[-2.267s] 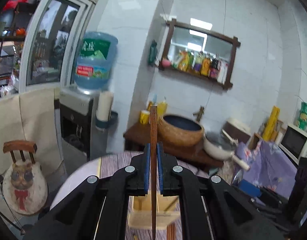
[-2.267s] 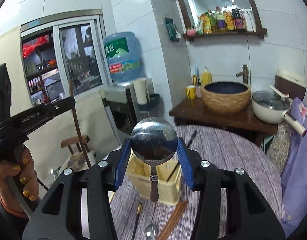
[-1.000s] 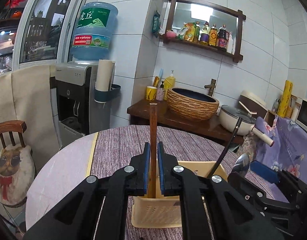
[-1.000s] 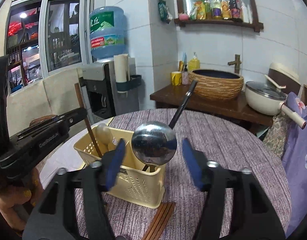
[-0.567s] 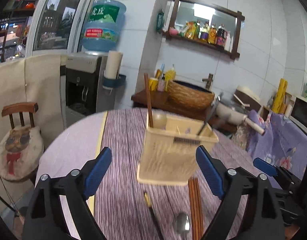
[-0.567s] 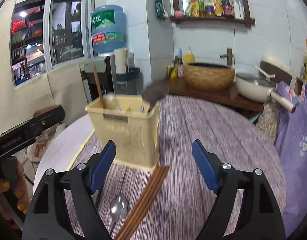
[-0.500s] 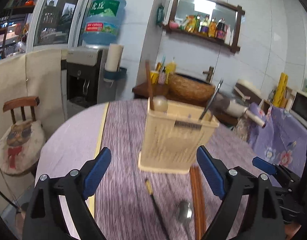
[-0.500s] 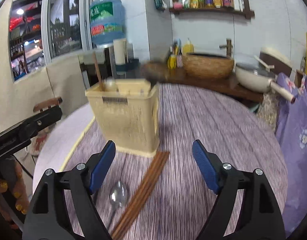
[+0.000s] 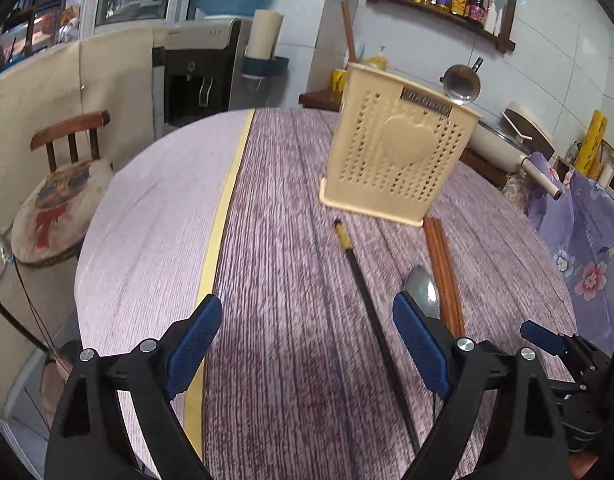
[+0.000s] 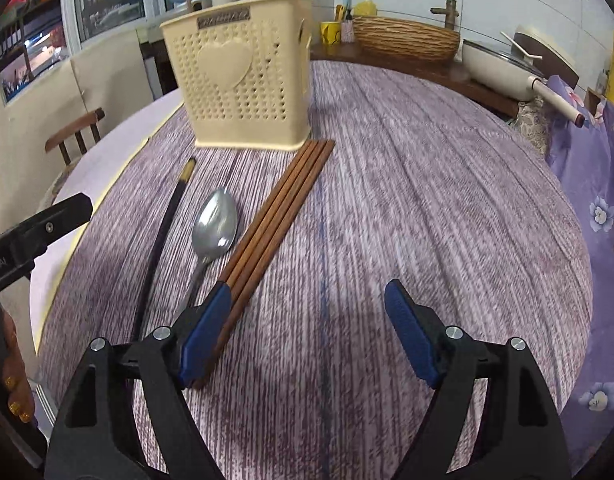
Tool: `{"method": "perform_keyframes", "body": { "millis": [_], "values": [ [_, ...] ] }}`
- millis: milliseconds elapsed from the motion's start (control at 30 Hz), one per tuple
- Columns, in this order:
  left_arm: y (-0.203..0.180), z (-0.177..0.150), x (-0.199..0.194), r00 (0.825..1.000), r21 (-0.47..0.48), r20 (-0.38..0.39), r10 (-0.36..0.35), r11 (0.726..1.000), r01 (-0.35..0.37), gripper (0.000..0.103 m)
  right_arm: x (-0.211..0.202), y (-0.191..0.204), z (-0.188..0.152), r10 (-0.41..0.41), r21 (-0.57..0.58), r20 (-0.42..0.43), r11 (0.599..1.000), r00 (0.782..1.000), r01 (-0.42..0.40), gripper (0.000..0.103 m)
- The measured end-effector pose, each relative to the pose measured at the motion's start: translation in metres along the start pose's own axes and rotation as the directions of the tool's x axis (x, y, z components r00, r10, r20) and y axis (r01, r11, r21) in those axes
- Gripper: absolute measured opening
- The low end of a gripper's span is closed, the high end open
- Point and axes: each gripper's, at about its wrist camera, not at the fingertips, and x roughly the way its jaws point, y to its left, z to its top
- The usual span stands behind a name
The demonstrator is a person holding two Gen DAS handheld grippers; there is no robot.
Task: Organize utensils
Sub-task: 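Move both open tools back down over the utensils left on the table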
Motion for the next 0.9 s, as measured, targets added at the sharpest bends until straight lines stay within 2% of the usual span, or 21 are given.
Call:
{"method": "perform_keyframes", "body": {
  "millis": [233, 667, 900],
  "values": [
    [-0.003, -0.006, 0.001, 1.0, 0.02, -0.019, -0.004, 1.0, 0.004, 0.085, 0.005, 0.013, -0.003, -0.01, -0.041, -0.015, 0.999, 1.0, 0.01, 0.079],
    [-0.003, -0.009, 0.003, 1.0, 0.014, -0.03, -0.003, 1.0, 0.003, 0.085, 0.023, 0.028, 0.021, -0.026, -0.067, -0.046, 0.998, 0.999, 0.023, 0.079],
    [-0.004, -0.009, 0.005, 0.999, 0.021, -0.04, -0.006, 1.0, 0.006, 0.085, 0.033, 0.016, 0.019, -0.004, -0.038, -0.077, 0.999, 0.997, 0.001, 0.079]
  ]
}}
